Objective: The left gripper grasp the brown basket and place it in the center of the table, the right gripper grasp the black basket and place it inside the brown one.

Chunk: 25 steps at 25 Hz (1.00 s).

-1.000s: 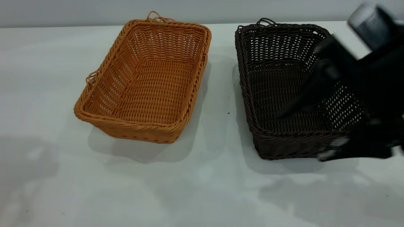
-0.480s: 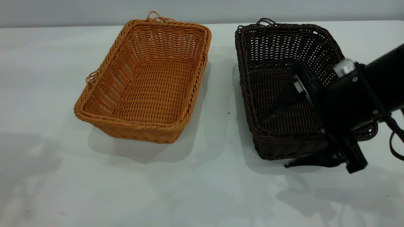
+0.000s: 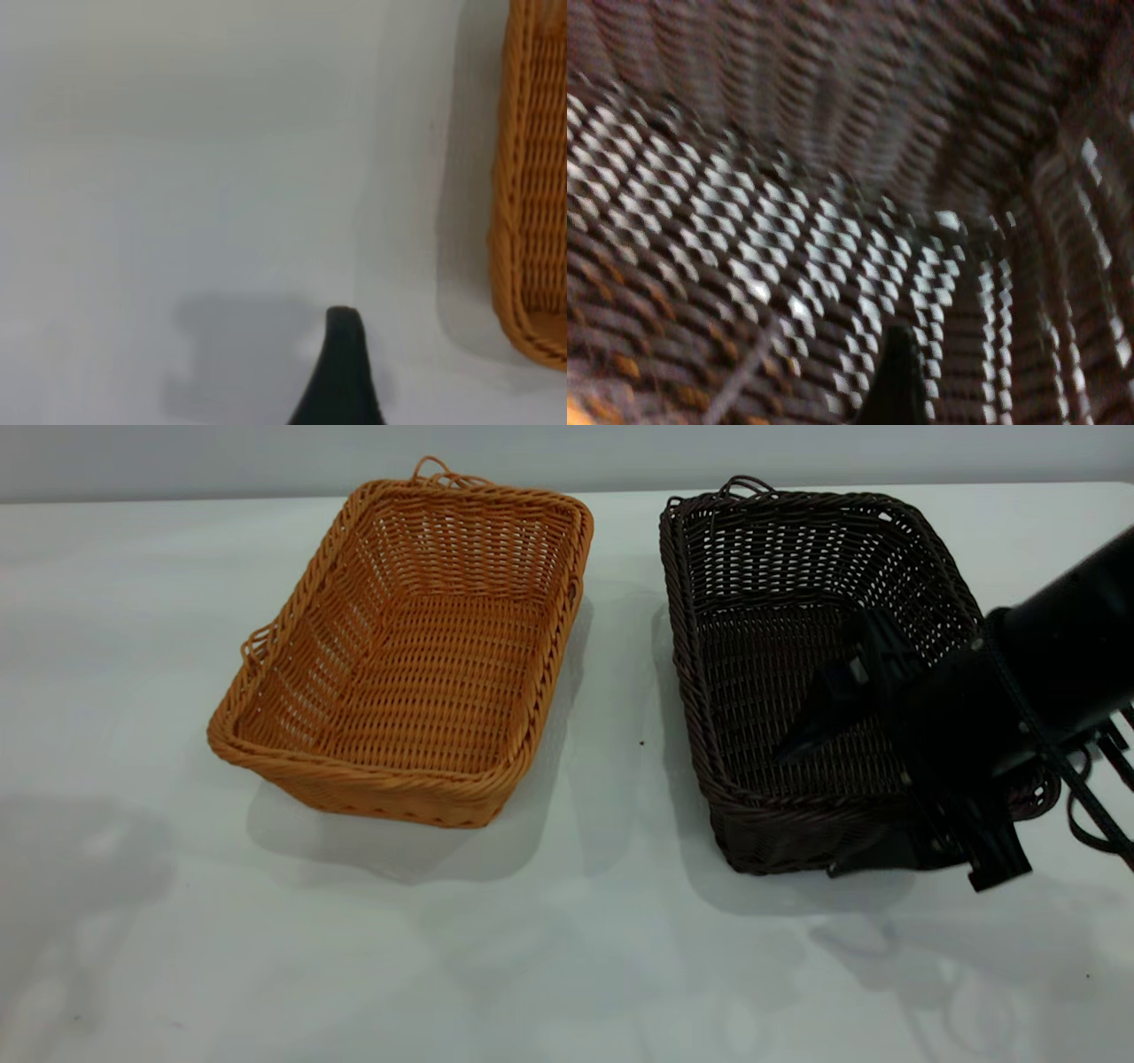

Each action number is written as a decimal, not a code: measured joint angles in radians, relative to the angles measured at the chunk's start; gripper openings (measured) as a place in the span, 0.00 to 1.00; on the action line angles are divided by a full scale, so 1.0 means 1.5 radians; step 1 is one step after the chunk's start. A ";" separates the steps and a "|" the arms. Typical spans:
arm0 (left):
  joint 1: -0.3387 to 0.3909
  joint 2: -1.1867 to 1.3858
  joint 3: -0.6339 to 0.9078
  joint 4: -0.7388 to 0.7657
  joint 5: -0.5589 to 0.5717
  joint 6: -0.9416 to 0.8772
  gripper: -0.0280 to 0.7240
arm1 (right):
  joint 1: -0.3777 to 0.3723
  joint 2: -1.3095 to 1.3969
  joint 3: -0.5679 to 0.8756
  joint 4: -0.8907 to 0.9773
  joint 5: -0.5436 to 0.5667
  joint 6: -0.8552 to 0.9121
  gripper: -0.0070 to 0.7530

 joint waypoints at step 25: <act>-0.120 0.568 -0.410 -0.034 0.038 0.002 0.80 | 0.090 0.024 -0.038 0.006 -0.228 0.189 0.69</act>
